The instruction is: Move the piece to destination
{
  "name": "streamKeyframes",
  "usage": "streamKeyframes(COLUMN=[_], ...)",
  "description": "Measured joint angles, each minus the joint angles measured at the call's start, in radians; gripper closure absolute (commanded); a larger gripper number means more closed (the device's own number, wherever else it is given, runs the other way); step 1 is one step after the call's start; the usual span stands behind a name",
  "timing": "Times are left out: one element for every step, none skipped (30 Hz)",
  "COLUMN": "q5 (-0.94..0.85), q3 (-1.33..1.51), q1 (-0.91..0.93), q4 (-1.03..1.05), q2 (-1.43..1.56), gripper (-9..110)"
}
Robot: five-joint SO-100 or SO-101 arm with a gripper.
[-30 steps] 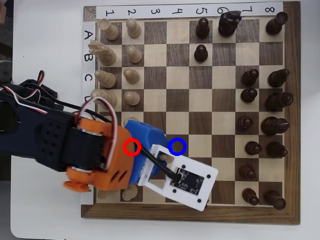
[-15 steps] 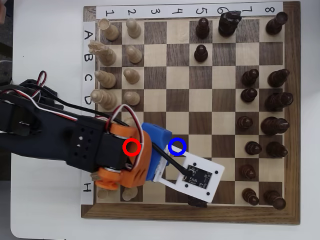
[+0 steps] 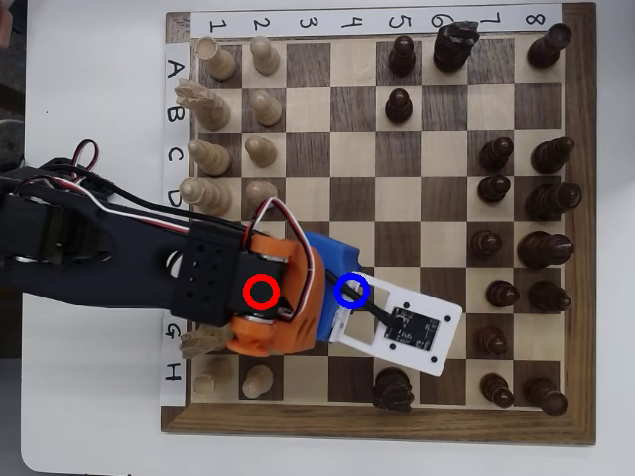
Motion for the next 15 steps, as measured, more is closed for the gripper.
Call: streamKeyframes(q5=[0.000,0.000,0.000,0.000,0.000,0.000,0.000,0.000,0.000,0.000,0.000,0.000,0.000,0.000,0.000], q3=[0.002,0.005,0.011,0.012,0.017,0.021,0.026,0.032,0.038,0.046,0.054,0.061,0.069,0.071,0.077], q1=[-0.002,-0.002,-0.002,-0.002,-0.002,-0.002,-0.002,-0.002,-0.002,-0.002,-0.002,-0.002,-0.002,-0.002,-0.002], q4=[-0.006,-0.011,-0.017,-0.025,-0.029,-0.035,-0.041,-0.048,-0.054,-0.060,-0.066,-0.072,-0.077,-0.081,-0.089], q2=[-0.003,-0.005,-0.008,-0.012,-0.012,-0.014,-0.014,-0.014,-0.014,-0.014,-0.014,-0.014,-0.014,-0.014,-0.014], gripper=[101,101,101,101,101,101,101,101,101,101,101,101,101,101,101])
